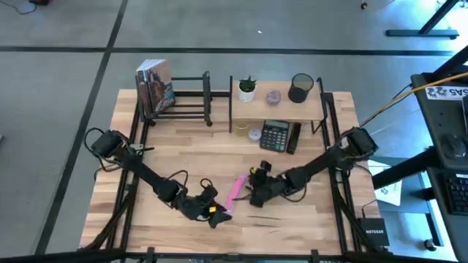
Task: Stock shelves
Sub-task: Put the pink stapler under the shelf
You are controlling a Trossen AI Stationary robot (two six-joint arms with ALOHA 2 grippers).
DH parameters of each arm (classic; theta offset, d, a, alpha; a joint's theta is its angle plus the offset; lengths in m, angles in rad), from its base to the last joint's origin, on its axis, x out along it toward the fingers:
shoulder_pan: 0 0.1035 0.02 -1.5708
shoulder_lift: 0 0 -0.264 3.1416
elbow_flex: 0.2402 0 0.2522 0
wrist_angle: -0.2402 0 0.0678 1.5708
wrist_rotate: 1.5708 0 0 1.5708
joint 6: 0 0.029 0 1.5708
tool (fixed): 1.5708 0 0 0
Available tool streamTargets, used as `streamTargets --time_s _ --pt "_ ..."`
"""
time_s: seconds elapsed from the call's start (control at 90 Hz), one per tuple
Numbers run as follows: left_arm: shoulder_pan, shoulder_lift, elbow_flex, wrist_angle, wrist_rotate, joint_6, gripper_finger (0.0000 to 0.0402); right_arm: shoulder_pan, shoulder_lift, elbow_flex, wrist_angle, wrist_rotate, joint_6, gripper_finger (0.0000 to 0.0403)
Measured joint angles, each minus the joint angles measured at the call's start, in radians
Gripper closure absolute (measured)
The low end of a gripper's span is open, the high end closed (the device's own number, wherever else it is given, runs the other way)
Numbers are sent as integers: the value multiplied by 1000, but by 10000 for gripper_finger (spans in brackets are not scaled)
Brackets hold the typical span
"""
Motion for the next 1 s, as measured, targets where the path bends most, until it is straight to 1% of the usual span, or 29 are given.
streamTargets --time_s 0.144,0.256,0.333,0.422,0.522,0.589,0.689,0.756,0.867,1.0 --pt "3 14 0 84 -85 74 126 -51 -5 42 -15 -14 -97 205" --pt "-4 14 0 139 -116 173 126 -44 -38 82 -108 -18 -122 205" --pt "-24 14 0 195 -118 271 126 -4 -83 102 -180 0 -123 205" --pt "-57 13 1 240 -114 352 126 67 -130 106 -208 50 -119 205" --pt "-99 11 1 254 -122 419 126 170 -167 108 -161 91 -96 205" --pt "-124 11 1 246 -156 452 126 240 -169 108 -95 82 -106 205" --pt "-153 10 1 208 -228 474 126 328 -154 108 -3 -15 -131 205" --pt "-162 10 1 177 -243 472 126 374 -150 106 -19 -53 -96 205" --pt "-162 10 1 110 -249 440 126 406 -125 107 -30 -35 8 205" --pt "-161 10 1 3 -272 364 126 404 -106 106 -42 5 49 205"
